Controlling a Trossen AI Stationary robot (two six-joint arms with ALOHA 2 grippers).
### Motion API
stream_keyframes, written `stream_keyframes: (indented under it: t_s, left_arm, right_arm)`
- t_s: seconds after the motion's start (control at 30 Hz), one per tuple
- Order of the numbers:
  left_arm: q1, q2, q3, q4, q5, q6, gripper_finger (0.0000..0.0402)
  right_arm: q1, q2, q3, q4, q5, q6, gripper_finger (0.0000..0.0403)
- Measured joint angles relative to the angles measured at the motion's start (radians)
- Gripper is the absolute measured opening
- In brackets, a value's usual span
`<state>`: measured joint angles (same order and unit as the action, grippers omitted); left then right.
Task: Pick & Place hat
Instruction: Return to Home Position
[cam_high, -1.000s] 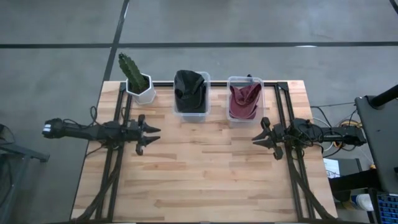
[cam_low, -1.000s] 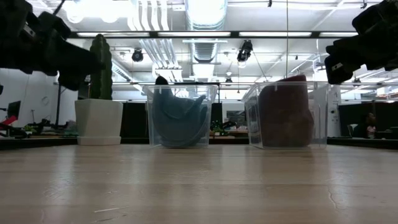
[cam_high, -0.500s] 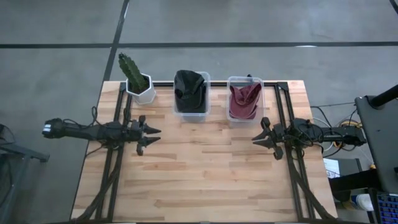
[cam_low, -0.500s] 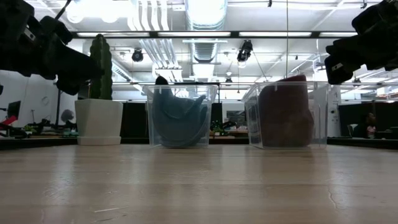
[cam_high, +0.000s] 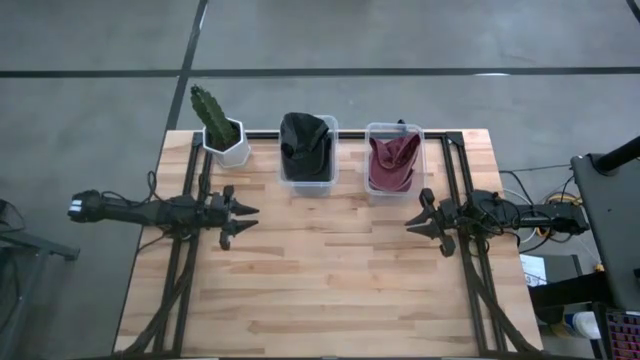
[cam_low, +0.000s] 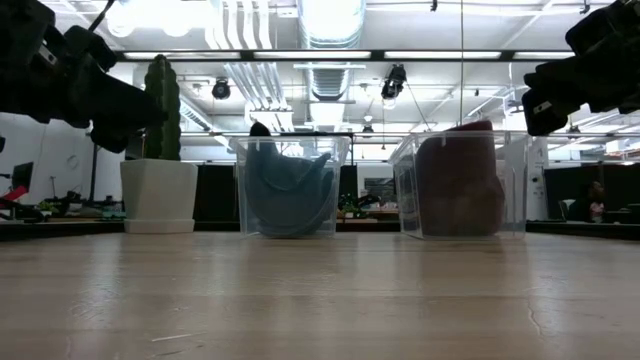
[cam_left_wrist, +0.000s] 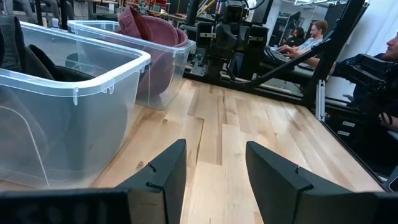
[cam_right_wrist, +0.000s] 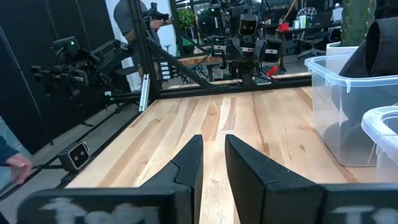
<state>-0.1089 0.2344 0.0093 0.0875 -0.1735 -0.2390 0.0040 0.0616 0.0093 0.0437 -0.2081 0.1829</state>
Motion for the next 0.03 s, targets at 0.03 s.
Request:
stream_keyframes:
  t_s: [0.03]
  left_arm:
    - [0.0,0.0,0.0,0.0,0.0,0.0,0.0158]
  right_arm:
    - [0.0,0.0,0.0,0.0,0.0,-0.001,0.0063]
